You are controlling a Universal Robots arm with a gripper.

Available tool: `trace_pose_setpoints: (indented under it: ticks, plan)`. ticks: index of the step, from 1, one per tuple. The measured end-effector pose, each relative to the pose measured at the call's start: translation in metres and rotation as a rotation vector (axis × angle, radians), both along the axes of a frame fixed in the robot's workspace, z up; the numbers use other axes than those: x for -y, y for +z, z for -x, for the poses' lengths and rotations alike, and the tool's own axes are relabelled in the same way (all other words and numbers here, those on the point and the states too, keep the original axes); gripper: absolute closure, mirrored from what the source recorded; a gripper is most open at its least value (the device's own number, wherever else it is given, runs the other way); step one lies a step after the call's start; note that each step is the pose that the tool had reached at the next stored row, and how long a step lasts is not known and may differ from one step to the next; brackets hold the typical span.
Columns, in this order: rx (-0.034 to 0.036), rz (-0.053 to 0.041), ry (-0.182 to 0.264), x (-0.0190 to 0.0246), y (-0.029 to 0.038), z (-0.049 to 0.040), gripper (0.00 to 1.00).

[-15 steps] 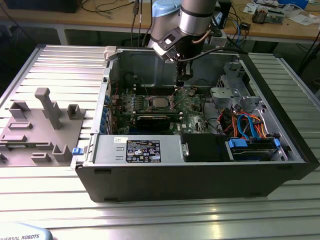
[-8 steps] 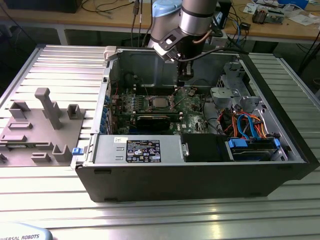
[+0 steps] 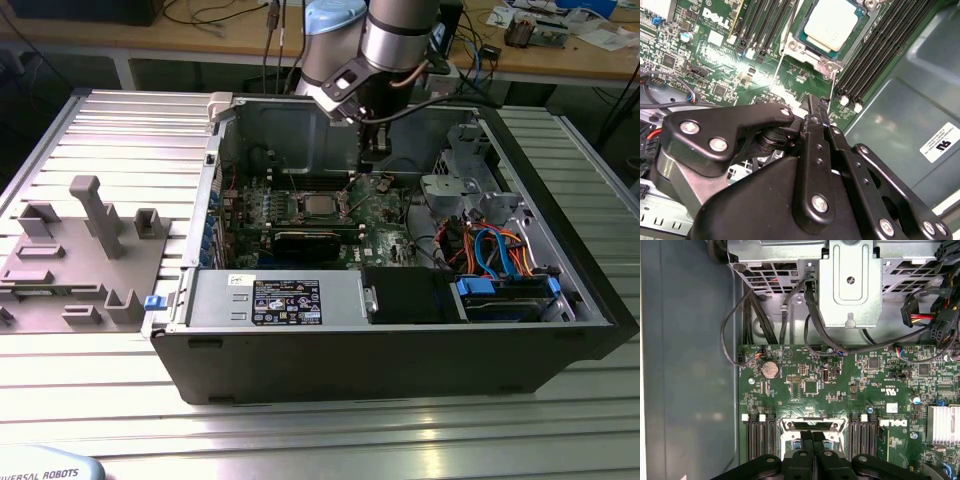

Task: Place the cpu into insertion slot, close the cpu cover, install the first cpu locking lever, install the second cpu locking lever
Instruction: 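Close the cpu cover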

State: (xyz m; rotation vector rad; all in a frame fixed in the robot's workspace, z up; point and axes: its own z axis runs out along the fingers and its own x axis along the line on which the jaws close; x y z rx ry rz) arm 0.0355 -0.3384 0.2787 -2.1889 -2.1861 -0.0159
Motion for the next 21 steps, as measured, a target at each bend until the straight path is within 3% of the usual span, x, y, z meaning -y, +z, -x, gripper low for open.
trace_pose_setpoints:
  ticks: [21]
  plan:
    - [-0.0001,-0.0012,0.000,0.0000,-0.0007,-0.0096,0.89]
